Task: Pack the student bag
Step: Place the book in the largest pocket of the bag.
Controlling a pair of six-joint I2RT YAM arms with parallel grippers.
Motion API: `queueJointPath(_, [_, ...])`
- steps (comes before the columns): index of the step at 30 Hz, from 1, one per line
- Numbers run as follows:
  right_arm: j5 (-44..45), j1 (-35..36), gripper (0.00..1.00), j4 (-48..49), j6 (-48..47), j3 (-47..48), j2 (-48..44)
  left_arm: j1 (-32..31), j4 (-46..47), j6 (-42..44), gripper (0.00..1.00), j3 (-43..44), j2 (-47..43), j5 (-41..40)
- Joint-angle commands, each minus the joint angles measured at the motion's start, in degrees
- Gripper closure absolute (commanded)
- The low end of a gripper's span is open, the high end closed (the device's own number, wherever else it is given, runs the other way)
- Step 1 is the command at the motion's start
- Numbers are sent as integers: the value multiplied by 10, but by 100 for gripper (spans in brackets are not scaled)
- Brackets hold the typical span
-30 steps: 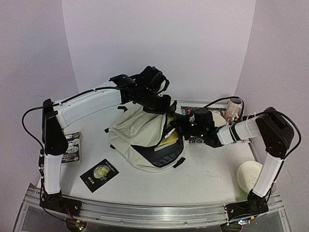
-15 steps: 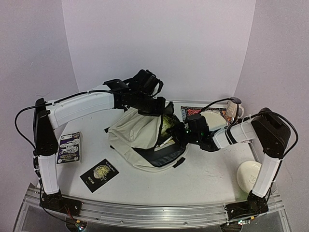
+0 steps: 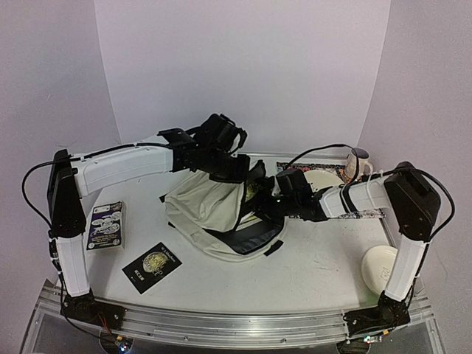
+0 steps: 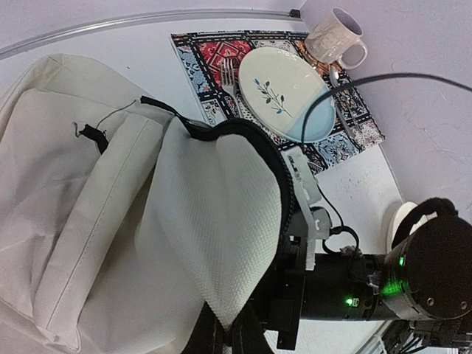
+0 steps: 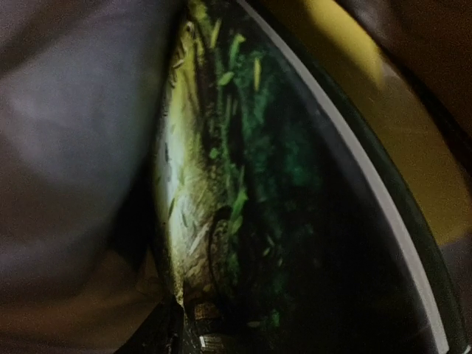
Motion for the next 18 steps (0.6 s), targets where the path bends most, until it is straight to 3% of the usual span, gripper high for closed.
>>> queueJointPath(1, [-32, 3, 54, -31, -57, 82, 31, 3, 32, -1, 100, -11, -53, 33])
queueJointPath(6, [-34, 3, 49, -46, -60, 89, 37, 4, 34, 2, 100, -33, -78, 31])
queueJointPath(18, [8, 3, 27, -134, -141, 30, -66, 5, 39, 2, 99, -49, -74, 32])
